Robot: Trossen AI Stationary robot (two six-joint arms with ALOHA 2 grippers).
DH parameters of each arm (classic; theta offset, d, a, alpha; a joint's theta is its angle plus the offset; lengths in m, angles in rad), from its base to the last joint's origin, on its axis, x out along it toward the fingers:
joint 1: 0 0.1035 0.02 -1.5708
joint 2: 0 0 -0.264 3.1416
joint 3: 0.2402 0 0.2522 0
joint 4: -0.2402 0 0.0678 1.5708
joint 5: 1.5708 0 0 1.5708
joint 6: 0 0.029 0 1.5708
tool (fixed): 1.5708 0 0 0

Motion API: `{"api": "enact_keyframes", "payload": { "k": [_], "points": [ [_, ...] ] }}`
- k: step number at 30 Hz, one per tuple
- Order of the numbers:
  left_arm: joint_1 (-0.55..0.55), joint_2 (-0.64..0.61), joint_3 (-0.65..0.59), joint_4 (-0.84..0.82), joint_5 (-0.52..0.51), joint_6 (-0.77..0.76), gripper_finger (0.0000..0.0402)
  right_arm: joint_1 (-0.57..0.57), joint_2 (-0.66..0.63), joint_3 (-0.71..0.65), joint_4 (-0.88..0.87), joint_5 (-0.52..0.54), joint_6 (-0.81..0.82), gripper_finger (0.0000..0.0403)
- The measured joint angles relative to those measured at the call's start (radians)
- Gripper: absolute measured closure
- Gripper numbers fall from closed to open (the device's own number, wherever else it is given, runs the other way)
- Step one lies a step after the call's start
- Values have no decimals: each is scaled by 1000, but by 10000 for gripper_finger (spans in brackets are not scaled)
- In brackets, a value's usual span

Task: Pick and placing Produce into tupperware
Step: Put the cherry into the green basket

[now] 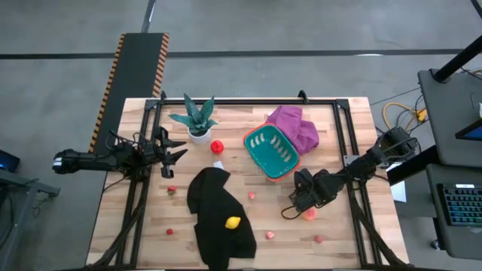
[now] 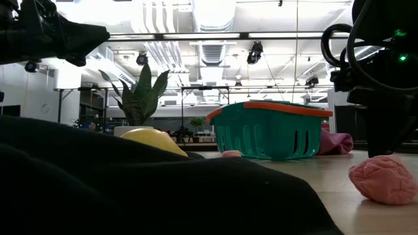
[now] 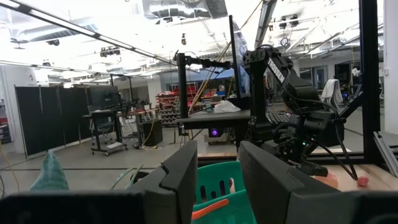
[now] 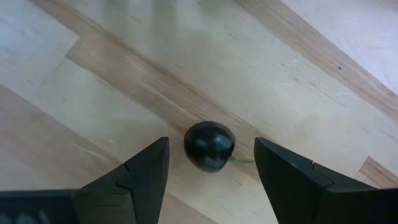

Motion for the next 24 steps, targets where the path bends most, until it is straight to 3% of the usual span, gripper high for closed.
{"api": "enact_keyframes", "payload": {
  "k": [8, 24],
  "points": [
    [0, 0, 0, 0, 0, 0, 294, 0, 0, -10, 1, 13, 0, 188],
    [0, 0, 0, 0, 0, 0, 294, -7, 0, -30, 25, 40, 0, 280]
  ]
}}
